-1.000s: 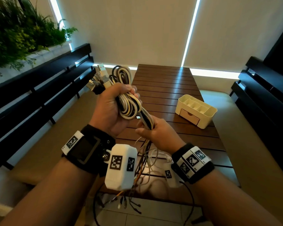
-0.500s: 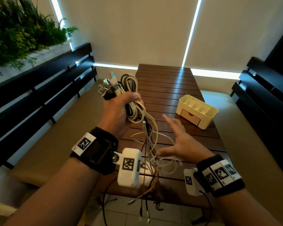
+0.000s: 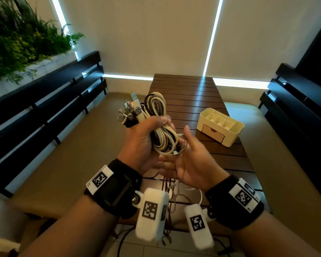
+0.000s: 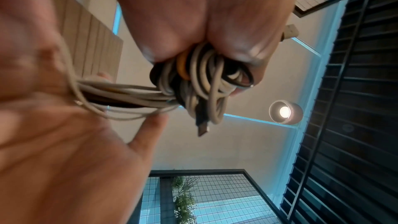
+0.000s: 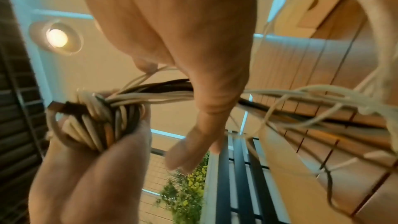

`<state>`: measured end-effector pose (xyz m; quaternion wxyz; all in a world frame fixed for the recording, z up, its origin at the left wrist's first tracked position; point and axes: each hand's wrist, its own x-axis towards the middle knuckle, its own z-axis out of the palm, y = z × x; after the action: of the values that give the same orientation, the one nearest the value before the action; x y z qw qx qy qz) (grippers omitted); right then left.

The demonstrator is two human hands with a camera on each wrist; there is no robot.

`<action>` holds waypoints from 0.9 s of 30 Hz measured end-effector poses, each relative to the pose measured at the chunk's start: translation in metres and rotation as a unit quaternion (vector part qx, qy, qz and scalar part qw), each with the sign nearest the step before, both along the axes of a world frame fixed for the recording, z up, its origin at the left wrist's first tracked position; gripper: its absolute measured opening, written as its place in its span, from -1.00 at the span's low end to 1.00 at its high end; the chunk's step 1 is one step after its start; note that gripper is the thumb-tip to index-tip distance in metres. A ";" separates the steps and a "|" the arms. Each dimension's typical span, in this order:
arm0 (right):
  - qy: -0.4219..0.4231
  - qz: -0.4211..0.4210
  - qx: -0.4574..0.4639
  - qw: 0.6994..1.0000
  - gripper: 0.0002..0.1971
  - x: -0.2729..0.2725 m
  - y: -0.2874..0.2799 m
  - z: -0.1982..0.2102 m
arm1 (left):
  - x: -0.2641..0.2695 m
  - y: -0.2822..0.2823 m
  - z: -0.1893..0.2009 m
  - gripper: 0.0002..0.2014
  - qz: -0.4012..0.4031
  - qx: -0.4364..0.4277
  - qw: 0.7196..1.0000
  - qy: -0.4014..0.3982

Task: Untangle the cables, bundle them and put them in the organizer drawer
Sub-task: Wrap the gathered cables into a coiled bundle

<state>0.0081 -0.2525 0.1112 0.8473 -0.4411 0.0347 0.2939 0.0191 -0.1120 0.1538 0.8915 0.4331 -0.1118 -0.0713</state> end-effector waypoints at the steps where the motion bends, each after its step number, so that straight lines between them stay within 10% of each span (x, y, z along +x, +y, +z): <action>1: 0.005 -0.034 0.026 0.999 -0.35 0.001 -0.001 0.003 | -0.002 0.000 -0.002 -0.89 -0.010 -0.006 1.000 0.008; 12: -0.037 -0.218 -0.011 0.975 -0.45 0.011 -0.019 0.017 | -0.022 0.015 -0.018 -0.83 -0.035 -0.050 0.996 0.063; 27: -0.309 -0.200 -0.188 0.910 -0.43 -0.005 -0.006 0.023 | -0.016 0.001 -0.028 -0.95 -0.031 0.016 0.987 0.159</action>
<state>0.0029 -0.2585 0.1345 0.7579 -0.6450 -0.0869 -0.0450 0.0036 -0.1111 0.1254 0.8884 0.4266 0.0186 -0.1687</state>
